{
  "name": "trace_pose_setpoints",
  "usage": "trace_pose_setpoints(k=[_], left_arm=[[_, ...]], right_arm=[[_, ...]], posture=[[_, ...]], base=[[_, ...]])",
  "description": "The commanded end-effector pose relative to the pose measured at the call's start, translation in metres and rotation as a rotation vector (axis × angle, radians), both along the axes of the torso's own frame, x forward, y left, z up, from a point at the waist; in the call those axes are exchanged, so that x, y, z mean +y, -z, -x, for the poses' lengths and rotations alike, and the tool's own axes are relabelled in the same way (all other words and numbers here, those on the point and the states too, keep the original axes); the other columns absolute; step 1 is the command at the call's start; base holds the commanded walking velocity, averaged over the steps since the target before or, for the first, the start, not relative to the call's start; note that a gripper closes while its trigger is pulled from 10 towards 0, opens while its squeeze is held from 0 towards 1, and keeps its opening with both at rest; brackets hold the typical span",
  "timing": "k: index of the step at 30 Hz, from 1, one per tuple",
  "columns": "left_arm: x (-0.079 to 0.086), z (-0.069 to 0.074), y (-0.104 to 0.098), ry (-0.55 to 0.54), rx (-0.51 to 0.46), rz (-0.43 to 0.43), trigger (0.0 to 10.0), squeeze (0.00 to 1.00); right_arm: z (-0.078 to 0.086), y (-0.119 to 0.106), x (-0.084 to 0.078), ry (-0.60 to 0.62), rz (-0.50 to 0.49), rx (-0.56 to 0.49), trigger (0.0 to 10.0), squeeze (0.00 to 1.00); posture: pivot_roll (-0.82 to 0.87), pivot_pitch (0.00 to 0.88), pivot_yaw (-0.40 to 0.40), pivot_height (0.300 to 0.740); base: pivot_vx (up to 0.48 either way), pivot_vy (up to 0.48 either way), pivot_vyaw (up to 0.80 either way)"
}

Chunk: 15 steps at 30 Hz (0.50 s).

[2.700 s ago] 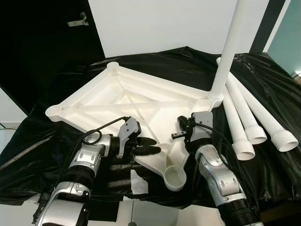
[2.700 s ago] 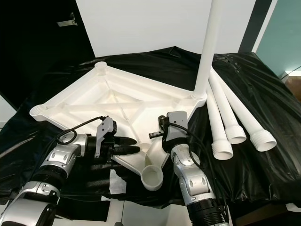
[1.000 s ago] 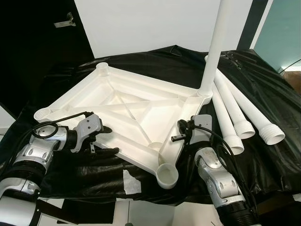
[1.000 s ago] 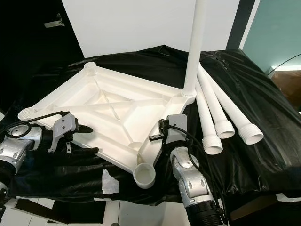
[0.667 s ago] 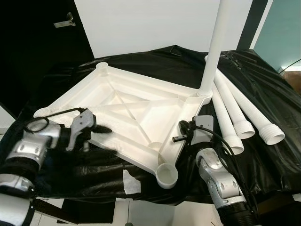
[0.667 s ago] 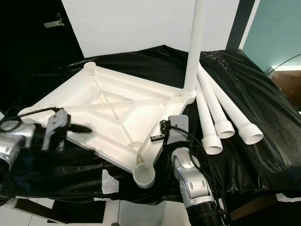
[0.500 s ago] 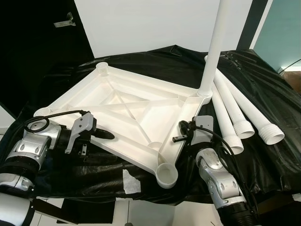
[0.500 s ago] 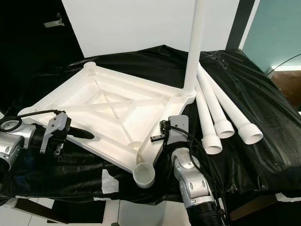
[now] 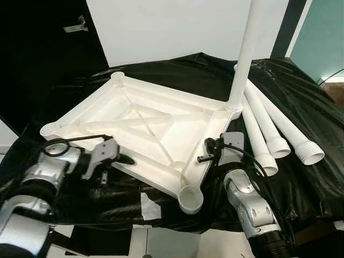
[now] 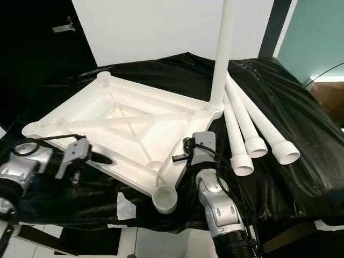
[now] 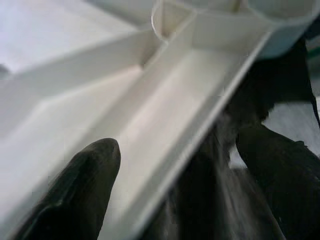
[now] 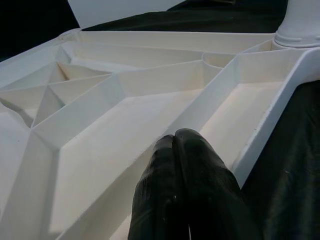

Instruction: Building children table

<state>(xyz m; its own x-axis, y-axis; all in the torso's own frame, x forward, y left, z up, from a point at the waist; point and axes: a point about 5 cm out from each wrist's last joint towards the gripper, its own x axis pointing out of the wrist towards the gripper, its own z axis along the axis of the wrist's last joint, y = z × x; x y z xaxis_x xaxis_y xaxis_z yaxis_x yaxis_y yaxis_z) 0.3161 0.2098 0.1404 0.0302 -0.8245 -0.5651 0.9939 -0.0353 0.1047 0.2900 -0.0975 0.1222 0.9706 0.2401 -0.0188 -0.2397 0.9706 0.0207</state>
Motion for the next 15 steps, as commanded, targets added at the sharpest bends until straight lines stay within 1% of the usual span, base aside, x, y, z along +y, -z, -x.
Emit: trace_pose_setpoints(k=[1,3,4,5,6,7,8,9,10,11,12,13,14,15], left_arm=[[0.003,-0.006,-0.006,-0.076,-0.067,0.017,10.0,0.0],[0.006,-0.009,-0.001,-0.102,-0.098,-0.045,10.0,0.0],[0.006,-0.009,-0.001,-0.102,-0.098,-0.045,10.0,0.0],[0.007,-0.01,0.003,-0.126,-0.114,-0.098,10.0,0.0],[0.014,-0.012,0.014,-0.172,-0.138,-0.247,10.0,0.0],[0.014,-0.012,0.014,-0.172,-0.138,-0.247,10.0,0.0],[0.02,-0.013,0.022,-0.192,-0.164,-0.382,10.0,0.0],[0.027,-0.013,0.027,-0.197,-0.192,-0.492,10.0,0.0],[0.027,-0.013,0.027,-0.197,-0.192,-0.492,10.0,0.0],[0.033,-0.013,0.031,-0.204,-0.203,-0.561,10.0,0.0],[0.033,-0.013,0.031,-0.204,-0.203,-0.561,10.0,0.0],[0.035,-0.012,0.032,-0.209,-0.172,-0.566,4.1,0.0],[0.034,-0.01,0.032,-0.206,-0.126,-0.535,0.0,0.0],[0.032,-0.006,0.032,-0.164,-0.066,-0.496,0.0,0.0]], right_arm=[[0.001,0.003,-0.001,0.005,-0.003,0.018,10.0,0.0],[0.001,0.003,-0.001,0.006,-0.004,0.02,10.0,0.0],[0.001,0.003,-0.001,0.006,-0.004,0.02,10.0,0.0],[0.001,0.003,-0.001,0.006,-0.004,0.02,10.0,0.0],[0.001,0.003,-0.001,0.006,-0.005,0.019,10.0,0.0],[0.001,0.003,-0.001,0.006,-0.005,0.019,10.0,0.0],[0.001,0.002,0.0,0.005,-0.006,0.018,10.0,0.0],[0.001,0.002,0.0,0.004,-0.009,0.017,10.0,0.0],[0.001,0.002,0.0,0.004,-0.009,0.017,10.0,0.0],[0.001,0.001,0.0,0.003,-0.01,0.015,10.0,0.0],[0.001,0.001,0.0,0.003,-0.01,0.015,10.0,0.0],[0.001,0.001,0.001,0.003,-0.012,0.014,10.0,0.0],[0.001,0.001,0.001,0.002,-0.012,0.014,10.0,0.0],[0.001,0.001,0.001,0.002,-0.013,0.014,10.0,0.0]], posture=[[-0.16,0.025,0.064,0.74],[-0.16,0.025,0.064,0.74],[-0.16,0.025,0.064,0.74],[-0.16,0.025,0.064,0.74],[-0.16,0.025,0.064,0.74],[-0.16,0.025,0.064,0.74],[-0.16,0.025,0.064,0.74],[-0.16,0.024,0.066,0.74],[-0.16,0.024,0.066,0.74],[-0.16,0.024,0.066,0.74],[-0.16,0.024,0.066,0.74],[-0.16,0.024,0.065,0.74],[-0.16,0.025,0.065,0.74],[-0.16,0.025,0.065,0.74]], base=[[0.0,0.0,0.0],[0.0,0.0,0.0],[0.0,0.0,0.0],[0.0,0.0,0.0],[0.0,0.0,0.0],[0.0,0.0,0.0],[0.0,0.0,0.0],[0.0,0.0,0.0],[0.0,0.0,0.0],[0.0,0.0,0.0],[0.0,0.0,0.0],[0.0,0.0,0.0],[0.0,0.0,0.0],[0.0,0.0,0.0]])
